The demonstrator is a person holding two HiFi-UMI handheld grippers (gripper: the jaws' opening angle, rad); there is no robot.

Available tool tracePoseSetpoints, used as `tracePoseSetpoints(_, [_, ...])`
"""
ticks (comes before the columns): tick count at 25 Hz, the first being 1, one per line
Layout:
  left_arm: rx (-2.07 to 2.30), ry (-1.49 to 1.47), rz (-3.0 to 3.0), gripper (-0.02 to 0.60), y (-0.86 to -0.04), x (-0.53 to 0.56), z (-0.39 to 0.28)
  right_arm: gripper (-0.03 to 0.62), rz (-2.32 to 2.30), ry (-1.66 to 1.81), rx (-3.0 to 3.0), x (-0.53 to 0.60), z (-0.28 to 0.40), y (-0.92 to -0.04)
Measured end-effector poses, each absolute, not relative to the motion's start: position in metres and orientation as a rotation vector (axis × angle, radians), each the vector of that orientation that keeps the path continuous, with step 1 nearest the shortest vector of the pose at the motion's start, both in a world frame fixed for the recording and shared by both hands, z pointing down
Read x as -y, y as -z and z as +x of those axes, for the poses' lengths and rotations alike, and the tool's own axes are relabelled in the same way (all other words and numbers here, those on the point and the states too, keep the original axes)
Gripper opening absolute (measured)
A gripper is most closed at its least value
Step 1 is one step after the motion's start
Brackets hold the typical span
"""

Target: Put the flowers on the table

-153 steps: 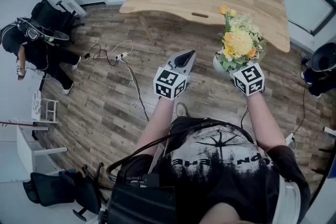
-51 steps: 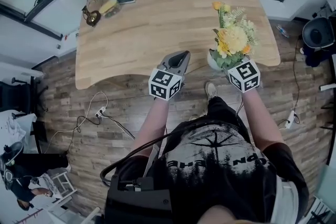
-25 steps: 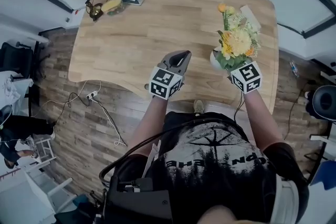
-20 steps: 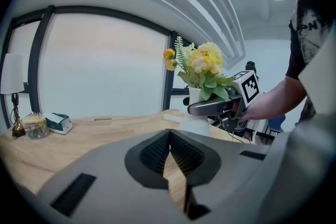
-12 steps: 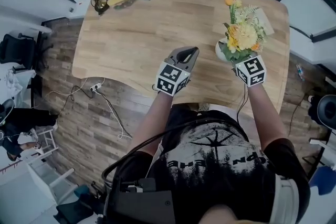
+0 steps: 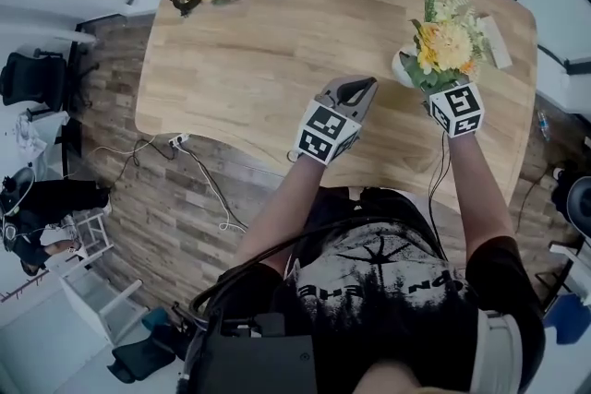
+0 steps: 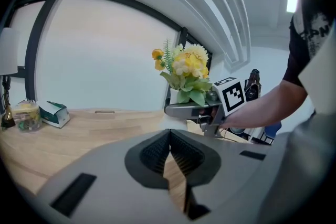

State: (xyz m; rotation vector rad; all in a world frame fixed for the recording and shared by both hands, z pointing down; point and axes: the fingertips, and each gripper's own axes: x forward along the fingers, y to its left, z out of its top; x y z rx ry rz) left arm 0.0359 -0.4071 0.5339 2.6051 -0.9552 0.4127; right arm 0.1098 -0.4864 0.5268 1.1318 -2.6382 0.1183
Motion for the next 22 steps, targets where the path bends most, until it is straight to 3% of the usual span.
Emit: tracePoseSetpoints(22, [0.884, -0.43, 2.565, 0.014, -0.561, 0.415, 0.04, 0.252, 1.193, -0.124, 2.621, 0.518, 0.093, -0.564])
